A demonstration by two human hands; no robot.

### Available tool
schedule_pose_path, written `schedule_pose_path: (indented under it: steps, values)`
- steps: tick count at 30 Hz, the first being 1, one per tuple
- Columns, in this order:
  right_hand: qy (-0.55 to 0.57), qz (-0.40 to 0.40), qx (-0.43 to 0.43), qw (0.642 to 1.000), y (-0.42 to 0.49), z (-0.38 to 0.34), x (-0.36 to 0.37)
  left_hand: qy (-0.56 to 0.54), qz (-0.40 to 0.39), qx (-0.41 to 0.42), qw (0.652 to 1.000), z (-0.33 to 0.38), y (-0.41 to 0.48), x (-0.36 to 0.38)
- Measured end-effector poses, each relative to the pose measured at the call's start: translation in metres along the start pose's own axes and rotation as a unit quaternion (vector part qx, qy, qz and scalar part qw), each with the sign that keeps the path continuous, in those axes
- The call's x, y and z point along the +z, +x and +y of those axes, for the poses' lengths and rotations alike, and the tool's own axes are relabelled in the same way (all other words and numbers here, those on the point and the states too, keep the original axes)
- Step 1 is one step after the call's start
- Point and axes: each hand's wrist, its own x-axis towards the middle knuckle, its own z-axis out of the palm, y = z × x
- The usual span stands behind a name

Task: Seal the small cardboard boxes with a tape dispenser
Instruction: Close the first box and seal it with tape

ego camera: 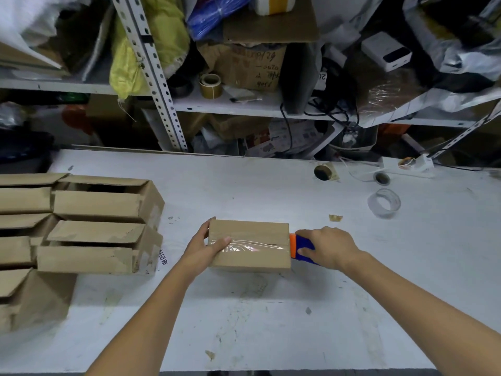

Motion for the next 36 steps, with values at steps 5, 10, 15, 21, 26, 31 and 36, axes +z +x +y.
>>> schedule_pose_path:
  steps: [5, 10, 15, 21, 26, 31, 36]
  values:
    - [0.042, 0.023, 0.043, 0.998, 0.001, -0.012, 0.019, 0.014, 0.005, -0.005, 1.000, 0.001, 0.001, -0.001]
    - [0.108, 0.088, 0.082, 0.987, -0.009, 0.005, -0.006, 0.024, 0.022, -0.012, 0.999, 0.006, 0.000, -0.001]
    - [0.170, 0.115, 0.077, 0.976, -0.028, 0.012, -0.042, 0.038, 0.047, -0.020, 0.998, 0.012, -0.003, 0.002]
    - [0.159, 0.038, 0.014, 0.986, -0.026, -0.023, -0.036, 0.045, 0.059, -0.029, 0.997, 0.010, -0.009, 0.002]
    - [0.122, 0.015, 0.003, 0.992, -0.015, -0.026, -0.043, 0.187, 0.040, 0.021, 0.981, 0.029, 0.000, 0.001]
    - [0.087, 0.017, -0.020, 0.996, -0.014, -0.027, -0.047, 0.360, -0.022, 0.091, 0.928, 0.058, 0.016, 0.027]
    - [0.141, 0.016, -0.008, 0.990, -0.017, -0.019, -0.046, 0.437, -0.055, 0.101, 0.892, 0.058, 0.022, 0.031]
